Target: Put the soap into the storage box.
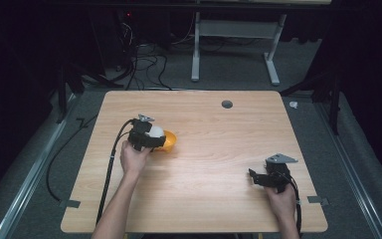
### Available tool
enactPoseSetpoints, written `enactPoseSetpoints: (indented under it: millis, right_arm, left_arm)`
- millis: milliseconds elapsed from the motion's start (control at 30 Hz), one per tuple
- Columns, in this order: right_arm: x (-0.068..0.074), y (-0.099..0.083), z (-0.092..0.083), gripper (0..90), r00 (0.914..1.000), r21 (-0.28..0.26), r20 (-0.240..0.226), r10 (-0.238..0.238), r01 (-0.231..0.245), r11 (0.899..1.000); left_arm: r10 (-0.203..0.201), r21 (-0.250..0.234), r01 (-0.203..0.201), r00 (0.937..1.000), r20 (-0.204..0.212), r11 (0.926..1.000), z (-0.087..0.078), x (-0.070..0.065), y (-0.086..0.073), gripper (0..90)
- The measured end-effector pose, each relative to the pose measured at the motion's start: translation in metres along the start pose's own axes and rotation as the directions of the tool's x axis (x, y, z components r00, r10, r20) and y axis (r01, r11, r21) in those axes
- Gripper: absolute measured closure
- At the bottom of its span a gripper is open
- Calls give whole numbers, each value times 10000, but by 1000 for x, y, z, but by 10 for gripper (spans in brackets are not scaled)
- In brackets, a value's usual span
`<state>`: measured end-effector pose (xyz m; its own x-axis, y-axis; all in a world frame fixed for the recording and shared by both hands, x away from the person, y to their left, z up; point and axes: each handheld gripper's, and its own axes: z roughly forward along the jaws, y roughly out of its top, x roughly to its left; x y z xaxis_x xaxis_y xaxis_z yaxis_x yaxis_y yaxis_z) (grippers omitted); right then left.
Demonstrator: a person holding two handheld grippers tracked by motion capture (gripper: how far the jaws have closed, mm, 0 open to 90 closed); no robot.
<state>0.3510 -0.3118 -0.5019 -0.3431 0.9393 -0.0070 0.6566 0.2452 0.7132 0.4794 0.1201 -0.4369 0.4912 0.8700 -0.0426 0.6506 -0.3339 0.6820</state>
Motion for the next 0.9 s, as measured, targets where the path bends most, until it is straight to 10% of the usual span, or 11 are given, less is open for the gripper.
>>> enactPoseSetpoints:
  millis: [900]
  right_arm:
    - [0, 0, 0, 224, 10000, 3, 23, 0, 0, 10000]
  left_arm:
    - [-132, 502, 138, 9998, -118, 9986, 27, -3, -5, 237]
